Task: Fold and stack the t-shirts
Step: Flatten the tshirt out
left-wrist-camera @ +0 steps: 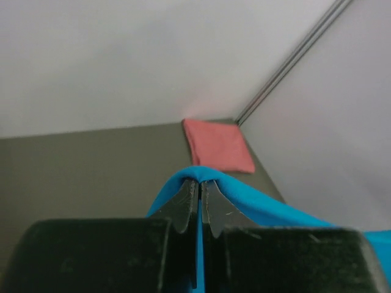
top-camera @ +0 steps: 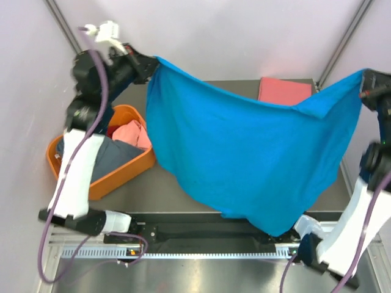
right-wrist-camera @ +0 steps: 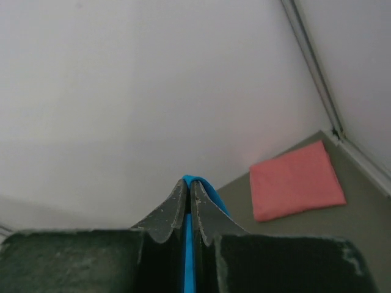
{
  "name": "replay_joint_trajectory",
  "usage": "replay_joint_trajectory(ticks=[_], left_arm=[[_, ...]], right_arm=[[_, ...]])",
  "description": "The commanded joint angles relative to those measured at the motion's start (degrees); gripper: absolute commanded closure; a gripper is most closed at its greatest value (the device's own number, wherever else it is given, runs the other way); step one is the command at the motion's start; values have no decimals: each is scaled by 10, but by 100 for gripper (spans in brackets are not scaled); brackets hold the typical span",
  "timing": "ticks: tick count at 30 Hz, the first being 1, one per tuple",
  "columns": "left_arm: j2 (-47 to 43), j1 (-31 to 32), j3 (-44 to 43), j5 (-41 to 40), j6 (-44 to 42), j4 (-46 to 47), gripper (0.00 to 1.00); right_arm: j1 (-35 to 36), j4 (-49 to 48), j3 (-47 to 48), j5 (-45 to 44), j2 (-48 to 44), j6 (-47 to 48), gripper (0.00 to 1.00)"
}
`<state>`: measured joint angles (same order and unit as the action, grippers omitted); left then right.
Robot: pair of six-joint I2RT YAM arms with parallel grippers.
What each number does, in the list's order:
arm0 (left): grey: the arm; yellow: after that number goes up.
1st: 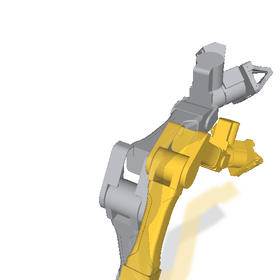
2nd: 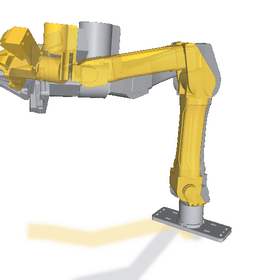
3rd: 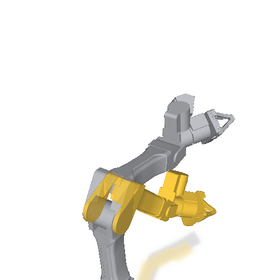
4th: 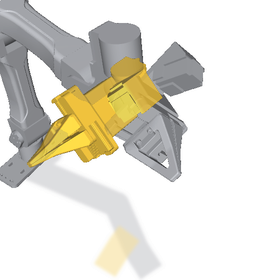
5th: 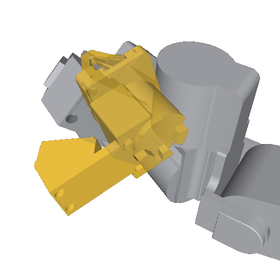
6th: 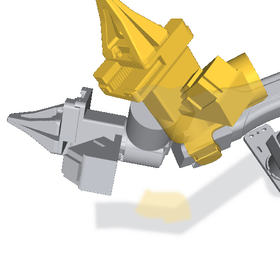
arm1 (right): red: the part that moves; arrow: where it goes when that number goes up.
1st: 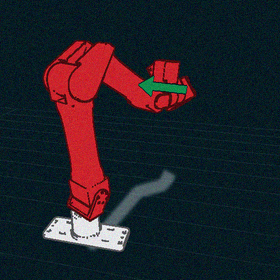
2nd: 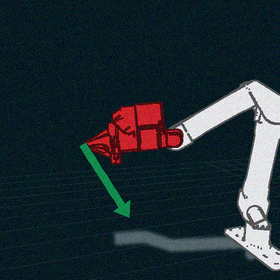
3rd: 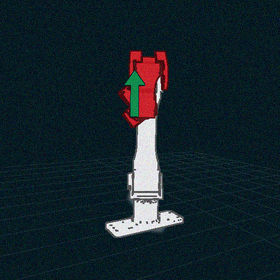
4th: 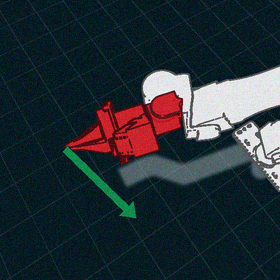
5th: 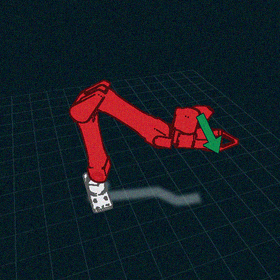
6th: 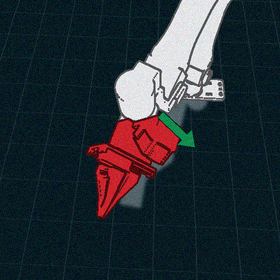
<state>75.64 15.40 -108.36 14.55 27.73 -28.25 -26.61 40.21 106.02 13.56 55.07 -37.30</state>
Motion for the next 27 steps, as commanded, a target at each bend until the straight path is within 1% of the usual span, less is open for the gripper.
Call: replay_joint_trajectory(ticks=[1,2,3,4,6,7,9,10,11,12,13,14,15,16,17,18,19,20,21,22,24,25,27], left_arm=[[73,-2,17,-4,-22,6,100],[103,-2,13,-5,-26,7,100],[115,-2,12,-7,-27,21,100],[129,-2,10,-11,-28,32,100],[168,-2,5,-19,-36,78,100],[185,-4,-5,-19,-38,87,100],[238,-8,-74,-16,-43,89,100],[256,-10,-137,-13,-40,88,100],[283,-12,-169,-4,-30,87,100],[292,-12,-200,4,-25,85,100],[297,-12,-246,3,-20,86,100],[290,-12,-255,3,-9,93,100],[279,-12,-254,-5,-6,104,100],[266,-11,-231,-10,-3,129,100],[228,-11,-208,-13,-5,146,100],[207,-10,-180,-21,-6,165,100],[163,-10,-113,-23,-7,208,100],[144,-10,-81,-25,-11,227,100],[126,-10,-50,-25,-12,247,100],[111,-10,1,-22,-12,260,100],[88,-10,39,-14,-20,271,100],[84,-10,72,-9,-21,269,100],[78,-10,108,11,-26,267,100]], right_arm=[[16,-81,-49,45,105,-2,100],[25,-83,-39,44,133,-1,100],[50,-82,-20,45,163,5,100],[65,-66,47,39,230,17,100],[103,-42,147,35,308,27,100],[109,-14,272,40,394,22,100],[104,4,410,61,482,-2,100],[94,-21,484,68,534,-50,100],[84,-56,479,74,537,-78,100],[59,-108,447,84,530,-114,100],[44,-275,339,121,490,-206,100],[29,-345,308,128,478,-248,100],[4,-375,311,125,476,-269,100],[-6,-379,377,118,495,-273,100],[-34,-388,401,121,507,-289,100],[-49,-418,406,135,511,-317,100],[-63,-494,382,142,513,-377,100],[-88,-512,373,146,514,-393,100],[-98,-515,368,160,515,-399,100],[-106,-516,346,171,517,-397,100],[-118,-523,311,213,515,-397,100],[-119,-528,277,231,514,-405,100],[-116,-550,227,266,507,-416,100]])
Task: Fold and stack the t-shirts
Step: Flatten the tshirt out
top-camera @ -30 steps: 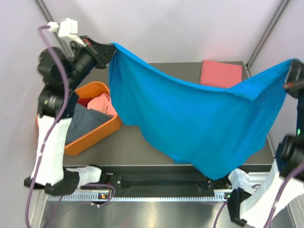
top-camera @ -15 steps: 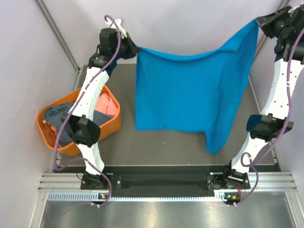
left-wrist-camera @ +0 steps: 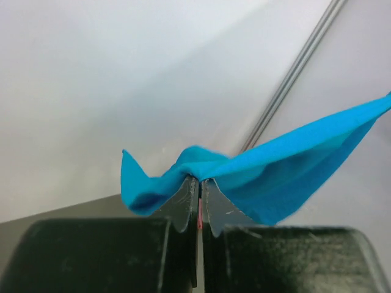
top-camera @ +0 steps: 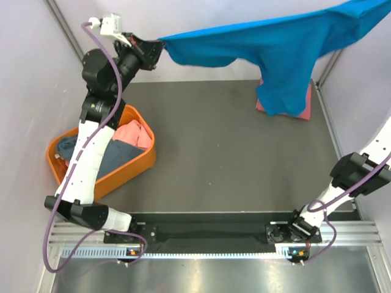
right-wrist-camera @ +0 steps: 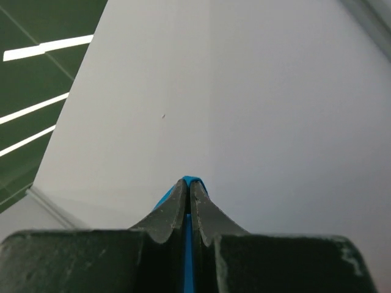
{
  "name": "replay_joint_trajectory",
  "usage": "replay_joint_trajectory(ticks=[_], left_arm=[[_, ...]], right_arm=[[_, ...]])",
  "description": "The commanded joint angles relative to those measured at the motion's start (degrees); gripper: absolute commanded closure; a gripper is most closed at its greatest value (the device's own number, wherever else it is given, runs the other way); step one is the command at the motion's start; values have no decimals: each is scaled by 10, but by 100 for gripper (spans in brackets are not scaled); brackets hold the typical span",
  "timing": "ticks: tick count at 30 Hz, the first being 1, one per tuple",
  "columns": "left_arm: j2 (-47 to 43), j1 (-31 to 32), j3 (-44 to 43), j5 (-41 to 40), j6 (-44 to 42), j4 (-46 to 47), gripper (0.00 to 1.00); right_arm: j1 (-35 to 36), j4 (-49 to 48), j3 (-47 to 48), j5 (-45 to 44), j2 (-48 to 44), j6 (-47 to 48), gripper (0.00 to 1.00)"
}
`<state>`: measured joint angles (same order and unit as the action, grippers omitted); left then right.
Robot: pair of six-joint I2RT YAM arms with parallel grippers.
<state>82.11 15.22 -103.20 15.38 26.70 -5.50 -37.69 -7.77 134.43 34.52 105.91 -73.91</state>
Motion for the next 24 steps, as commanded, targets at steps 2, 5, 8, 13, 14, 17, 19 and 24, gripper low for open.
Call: replay_joint_trajectory(ticks=[2,5,8,13,14,17,19,24], left_arm=[[8,-7,110,21,-22,35,100],[-8,-5,177,27,-46,5,100],[-35,-5,244,-2,-67,-8,100],[-48,-5,217,-27,-89,-49,100],[-46,-5,206,-29,-91,-53,100],[-37,-5,159,-29,-91,-63,100],[-22,-5,123,-32,-92,-64,100],[36,-5,39,-51,-89,-1,100]], right_arm=[[0,-114,-165,83,-37,-56,100],[17,-72,-263,84,-87,23,100],[36,37,-285,64,-117,129,100],[73,230,-195,10,-127,254,100],[88,258,-176,-4,-127,273,100],[109,323,-117,-54,-123,326,100],[110,304,-117,-60,-128,317,100],[130,116,-111,-85,-117,248,100]])
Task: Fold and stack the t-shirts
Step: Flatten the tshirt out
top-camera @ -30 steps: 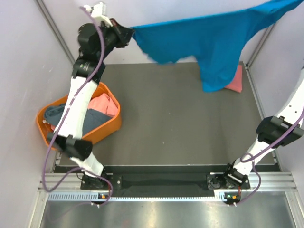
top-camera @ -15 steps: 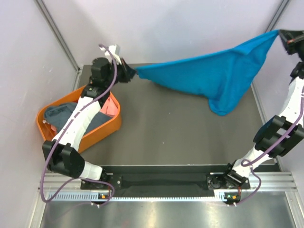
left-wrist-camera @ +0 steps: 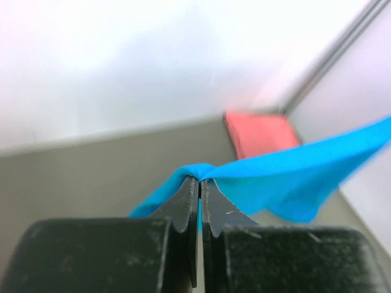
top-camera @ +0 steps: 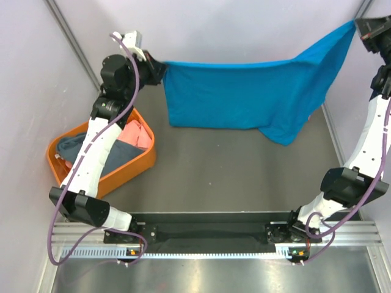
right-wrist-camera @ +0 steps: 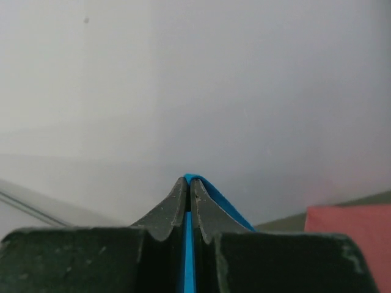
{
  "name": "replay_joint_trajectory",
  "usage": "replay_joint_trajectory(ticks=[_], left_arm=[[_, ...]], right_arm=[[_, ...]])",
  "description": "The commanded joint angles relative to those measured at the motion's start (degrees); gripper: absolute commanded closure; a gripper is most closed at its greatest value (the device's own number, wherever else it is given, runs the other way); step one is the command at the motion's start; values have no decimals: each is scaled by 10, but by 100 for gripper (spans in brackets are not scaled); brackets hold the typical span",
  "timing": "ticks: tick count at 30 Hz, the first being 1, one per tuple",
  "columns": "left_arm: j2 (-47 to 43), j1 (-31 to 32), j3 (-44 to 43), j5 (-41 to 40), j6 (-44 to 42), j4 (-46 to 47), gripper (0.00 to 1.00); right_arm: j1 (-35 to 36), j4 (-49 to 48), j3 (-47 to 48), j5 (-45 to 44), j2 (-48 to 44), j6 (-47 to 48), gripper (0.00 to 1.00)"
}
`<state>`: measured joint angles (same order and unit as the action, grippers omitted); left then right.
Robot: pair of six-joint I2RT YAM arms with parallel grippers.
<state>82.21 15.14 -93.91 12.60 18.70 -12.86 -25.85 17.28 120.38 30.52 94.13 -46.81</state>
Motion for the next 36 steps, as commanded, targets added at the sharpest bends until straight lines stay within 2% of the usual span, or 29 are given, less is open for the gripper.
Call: replay_joint_trajectory(ticks=[1,6,9,14,15,18,20,23,28,32,34,36], left_arm=[[46,-4,-68,-35,-2,85,100],[132,-4,-159,-72,23,175,100],[190,-4,-216,-120,31,203,100],[289,-5,-347,-164,45,236,100],[319,-5,-397,-172,55,238,100],[351,-4,-449,-194,70,276,100],[354,-5,-444,-204,82,323,100],[361,-4,-442,-213,85,351,100],[378,-5,-440,-203,57,354,100],[382,-5,-403,-171,34,330,100],[363,-5,-370,-152,26,305,100],[316,-5,-287,-106,22,290,100]], right_arm=[[24,-151,46,-57,13,-28,100],[39,-251,173,-125,119,-85,100],[50,-287,219,-213,162,-83,100],[62,-368,231,-330,199,-91,100],[65,-369,253,-367,214,-78,100],[73,-414,267,-427,229,-67,100],[83,-458,258,-475,232,-63,100],[91,-495,260,-499,241,-44,100],[95,-497,261,-508,265,-33,100],[95,-482,234,-471,278,-12,100],[96,-474,189,-423,261,-6,100],[97,-455,128,-361,225,13,100]])
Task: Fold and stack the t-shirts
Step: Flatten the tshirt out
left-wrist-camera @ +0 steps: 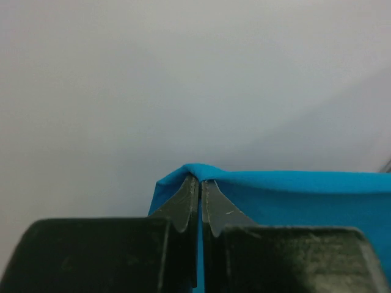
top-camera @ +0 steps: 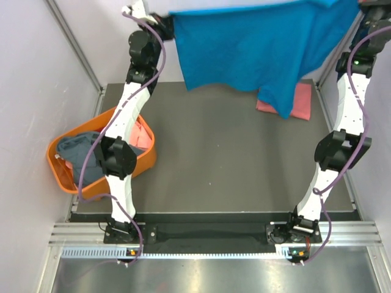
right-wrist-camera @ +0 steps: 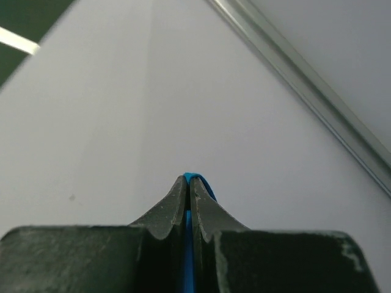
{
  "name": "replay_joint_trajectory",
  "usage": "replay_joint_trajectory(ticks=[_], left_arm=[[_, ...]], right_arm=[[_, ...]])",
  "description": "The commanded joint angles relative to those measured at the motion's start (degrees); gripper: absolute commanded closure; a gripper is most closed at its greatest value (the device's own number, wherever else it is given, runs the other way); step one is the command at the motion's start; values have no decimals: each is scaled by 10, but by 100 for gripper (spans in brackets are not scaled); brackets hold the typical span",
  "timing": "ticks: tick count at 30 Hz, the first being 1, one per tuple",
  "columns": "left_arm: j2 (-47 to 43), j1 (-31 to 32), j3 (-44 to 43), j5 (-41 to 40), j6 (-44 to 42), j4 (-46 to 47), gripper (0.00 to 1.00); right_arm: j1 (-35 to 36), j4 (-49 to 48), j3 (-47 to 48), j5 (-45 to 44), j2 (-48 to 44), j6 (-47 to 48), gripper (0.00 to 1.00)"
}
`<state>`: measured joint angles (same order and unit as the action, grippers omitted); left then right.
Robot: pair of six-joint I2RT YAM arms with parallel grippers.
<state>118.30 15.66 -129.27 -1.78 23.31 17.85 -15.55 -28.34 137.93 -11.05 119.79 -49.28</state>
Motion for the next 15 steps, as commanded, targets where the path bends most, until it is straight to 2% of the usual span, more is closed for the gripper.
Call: replay_joint_trajectory(ticks=[1,2,4,5,7,8,10,11,12,15], left_arm=[[-66,-10,100,58,-24,-32,100],[-88,-10,164,76,-24,-42,100],[-159,-9,238,117,-13,-61,100],[-185,-8,312,130,-12,-71,100],[-256,-8,377,138,-9,-97,100],[-300,-8,434,142,-6,-114,100],[-345,-8,486,157,-14,-171,100],[-345,-8,495,162,-16,-171,100],[-366,-8,505,169,-23,-224,100],[-407,-8,553,194,-27,-285,100]], right_arm=[[-6,22,-64,79,-45,41,100],[-8,81,-105,109,-83,38,100],[-14,115,-179,148,-137,28,100],[-16,131,-269,168,-198,22,100],[-21,175,-356,170,-263,26,100],[-23,196,-430,162,-326,38,100],[-29,275,-537,137,-418,54,100],[-31,308,-570,126,-445,57,100],[-33,330,-607,125,-473,64,100],[-60,424,-709,113,-563,79,100]])
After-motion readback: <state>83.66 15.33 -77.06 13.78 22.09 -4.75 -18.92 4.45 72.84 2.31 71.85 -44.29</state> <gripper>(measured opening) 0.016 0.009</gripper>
